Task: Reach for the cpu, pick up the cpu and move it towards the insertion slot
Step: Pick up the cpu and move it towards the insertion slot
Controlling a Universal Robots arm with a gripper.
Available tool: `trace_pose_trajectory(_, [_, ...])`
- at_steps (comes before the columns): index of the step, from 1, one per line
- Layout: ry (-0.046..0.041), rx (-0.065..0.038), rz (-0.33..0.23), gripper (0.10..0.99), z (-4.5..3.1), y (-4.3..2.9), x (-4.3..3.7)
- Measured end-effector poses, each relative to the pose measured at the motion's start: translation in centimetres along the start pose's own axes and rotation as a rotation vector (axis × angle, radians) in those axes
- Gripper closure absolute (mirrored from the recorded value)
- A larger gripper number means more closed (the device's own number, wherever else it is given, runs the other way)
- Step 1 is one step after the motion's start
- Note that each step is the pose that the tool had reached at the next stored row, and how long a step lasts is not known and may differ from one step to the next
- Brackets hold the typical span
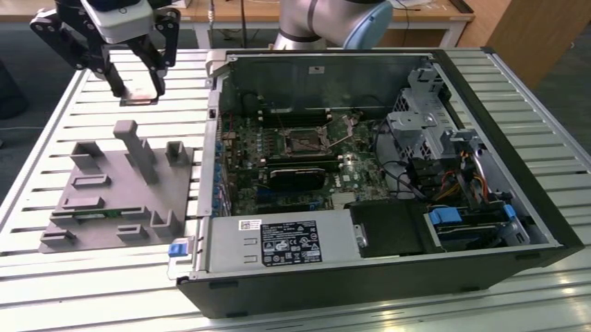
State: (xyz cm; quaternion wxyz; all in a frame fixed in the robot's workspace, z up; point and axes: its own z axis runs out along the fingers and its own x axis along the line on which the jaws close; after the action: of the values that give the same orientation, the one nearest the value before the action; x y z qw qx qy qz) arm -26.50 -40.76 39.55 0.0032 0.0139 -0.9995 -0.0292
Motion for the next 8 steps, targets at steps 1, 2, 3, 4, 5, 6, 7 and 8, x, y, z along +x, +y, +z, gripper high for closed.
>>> trace_pose_trajectory(1, [0.0, 0.0, 0.0, 0.557, 0.0, 0.0, -0.07])
trace_pose_trajectory(2, [0.0, 0.0, 0.0, 0.557, 0.0, 0.0, -0.14])
trace_pose_trajectory(3, [-0.0001, 0.0, 0.0, 0.557, 0.0, -0.01, -0.22])
trace_pose_trajectory(4, [0.0, 0.0, 0.0, 0.557, 0.0, -0.01, -0.29])
trace_pose_trajectory(5, [0.0, 0.0, 0.0, 0.557, 0.0, -0.01, -0.36])
trace_pose_trajectory(6, [0.0, 0.0, 0.0, 0.557, 0.0, -0.01, -0.43])
trace_pose_trajectory(7, [0.0, 0.0, 0.0, 0.557, 0.0, -0.01, -0.51])
trace_pose_trajectory(8, [0.0, 0.0, 0.0, 0.557, 0.0, -0.02, -0.58])
